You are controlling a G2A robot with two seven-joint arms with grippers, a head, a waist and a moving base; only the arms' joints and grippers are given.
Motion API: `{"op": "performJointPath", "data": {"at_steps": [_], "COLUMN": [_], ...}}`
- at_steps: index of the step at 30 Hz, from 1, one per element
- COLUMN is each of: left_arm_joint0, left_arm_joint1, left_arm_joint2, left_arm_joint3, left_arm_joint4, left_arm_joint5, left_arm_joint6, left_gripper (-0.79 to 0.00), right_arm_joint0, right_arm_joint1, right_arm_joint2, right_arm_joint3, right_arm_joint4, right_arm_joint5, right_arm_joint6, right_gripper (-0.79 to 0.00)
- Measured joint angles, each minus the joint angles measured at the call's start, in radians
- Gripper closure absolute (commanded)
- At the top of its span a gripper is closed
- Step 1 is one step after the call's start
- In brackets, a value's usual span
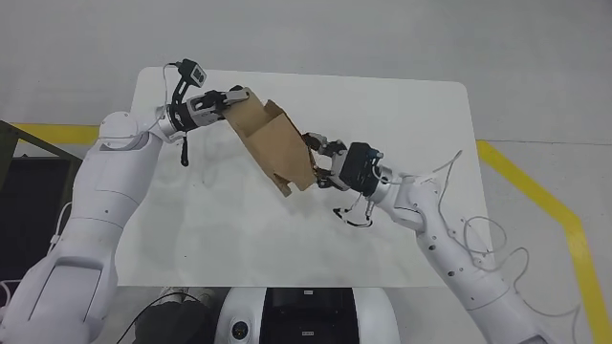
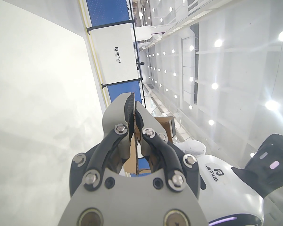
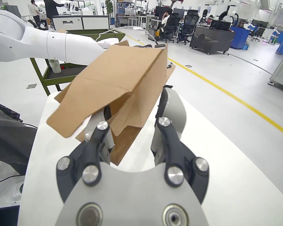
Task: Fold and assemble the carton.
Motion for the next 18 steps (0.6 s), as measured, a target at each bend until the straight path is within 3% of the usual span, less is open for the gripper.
{"op": "performJointPath", "data": {"at_steps": [3,9,10,11,12,13,18], "left_arm_joint0": [0.0,0.002,0.003,0.003,0.004,0.006,0.013], "left_arm_joint1": [-0.001,-0.002,-0.002,-0.002,-0.002,-0.001,0.004], "left_arm_joint2": [-0.003,-0.01,-0.011,-0.012,-0.013,-0.016,-0.037], "left_arm_joint3": [0.001,0.007,0.008,0.007,0.006,0.004,-0.005], "left_arm_joint4": [-0.001,-0.007,-0.008,-0.01,-0.012,-0.014,-0.02], "left_arm_joint5": [0.003,0.008,0.009,0.01,0.011,0.012,0.013], "left_arm_joint6": [-0.001,-0.003,-0.006,-0.009,-0.015,-0.026,-0.054], "left_gripper": [0.0,0.0,-0.049,-0.283,-0.594,-0.785,-0.785], "right_arm_joint0": [0.005,0.007,0.007,0.007,0.007,0.008,0.008], "right_arm_joint1": [-0.002,-0.003,-0.003,-0.003,-0.002,-0.002,0.0], "right_arm_joint2": [-0.002,0.005,0.006,0.008,0.01,0.012,0.029], "right_arm_joint3": [0.009,0.017,0.017,0.017,0.017,0.017,0.027], "right_arm_joint4": [0.008,0.031,0.035,0.038,0.04,0.044,0.086], "right_arm_joint5": [0.001,-0.002,-0.005,-0.007,-0.009,-0.014,-0.043], "right_arm_joint6": [-0.001,-0.008,-0.008,-0.008,-0.008,-0.007,0.002], "right_gripper": [0.0,0.0,0.0,0.0,0.0,0.0,0.0]}}
